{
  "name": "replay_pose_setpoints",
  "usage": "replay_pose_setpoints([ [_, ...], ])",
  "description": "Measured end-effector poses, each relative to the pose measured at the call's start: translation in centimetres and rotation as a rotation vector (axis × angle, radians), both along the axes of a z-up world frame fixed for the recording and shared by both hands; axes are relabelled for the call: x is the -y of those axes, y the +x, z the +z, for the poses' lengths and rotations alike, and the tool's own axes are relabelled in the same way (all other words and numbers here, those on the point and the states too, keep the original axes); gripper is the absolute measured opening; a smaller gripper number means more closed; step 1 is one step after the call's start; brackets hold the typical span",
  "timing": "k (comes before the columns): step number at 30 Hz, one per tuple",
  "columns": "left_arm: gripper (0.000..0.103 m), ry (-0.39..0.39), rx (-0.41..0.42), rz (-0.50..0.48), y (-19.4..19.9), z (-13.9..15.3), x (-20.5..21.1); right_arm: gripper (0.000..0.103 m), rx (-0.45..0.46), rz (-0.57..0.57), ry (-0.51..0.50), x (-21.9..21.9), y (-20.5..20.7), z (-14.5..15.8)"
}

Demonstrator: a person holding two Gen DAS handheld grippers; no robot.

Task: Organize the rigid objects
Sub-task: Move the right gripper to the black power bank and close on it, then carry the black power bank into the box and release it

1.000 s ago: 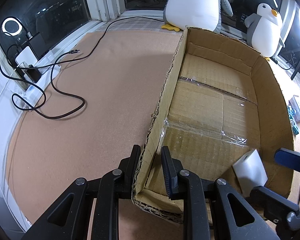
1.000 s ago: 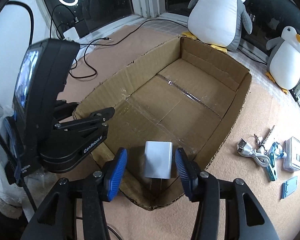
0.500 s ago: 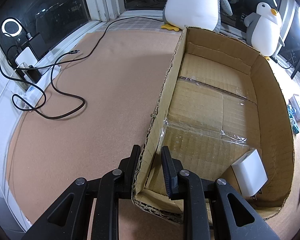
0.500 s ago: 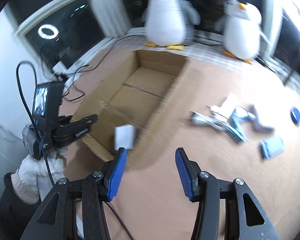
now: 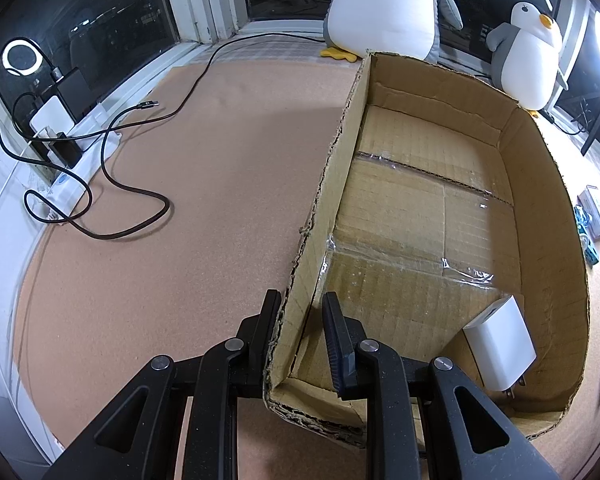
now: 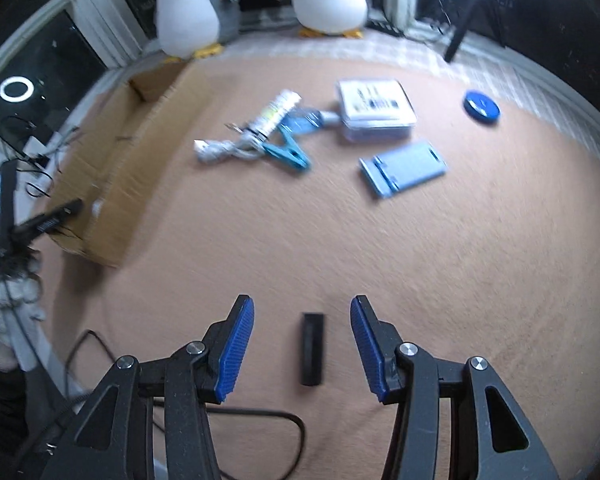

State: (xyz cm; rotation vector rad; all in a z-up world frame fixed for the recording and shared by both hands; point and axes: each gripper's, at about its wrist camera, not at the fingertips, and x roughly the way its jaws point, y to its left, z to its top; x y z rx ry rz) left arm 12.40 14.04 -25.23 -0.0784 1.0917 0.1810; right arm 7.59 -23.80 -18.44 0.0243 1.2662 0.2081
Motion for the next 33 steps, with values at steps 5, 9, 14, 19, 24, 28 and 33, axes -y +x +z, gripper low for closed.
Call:
replay_pose_setpoints([
  [5,0.023,0.001,0.000,0.000,0.0,0.0,0.0,0.046,-0.045,0.005,-0.019,0.7,-0.2,-2.0],
  [9,0.023,0.001,0.000,0.001,0.0,0.0,0.0,0.038,-0.065,0.037,-0.058,0.2,-0.4,-3.1],
  [14,0.023,0.001,0.000,0.001,0.0,0.0,0.0,0.033,-0.083,0.056,-0.089,-0.2,-0.3,-4.1],
  [19,0.023,0.001,0.000,0.001,0.0,0.0,0.1,0.025,-0.073,0.072,-0.122,-0.5,-0.5,-4.2],
  [24,0.023,0.001,0.000,0.001,0.0,0.0,0.1,0.017,-0.072,0.060,-0.114,-0.6,-0.6,-4.2],
  [28,0.023,0.001,0.000,0.001,0.0,0.0,0.1,0.015,-0.073,0.040,-0.084,-0.2,-0.5,-4.1],
  [33,0.023,0.001,0.000,0.001,0.0,0.0,0.1,0.015,-0.061,0.008,-0.044,0.3,-0.2,-3.6],
])
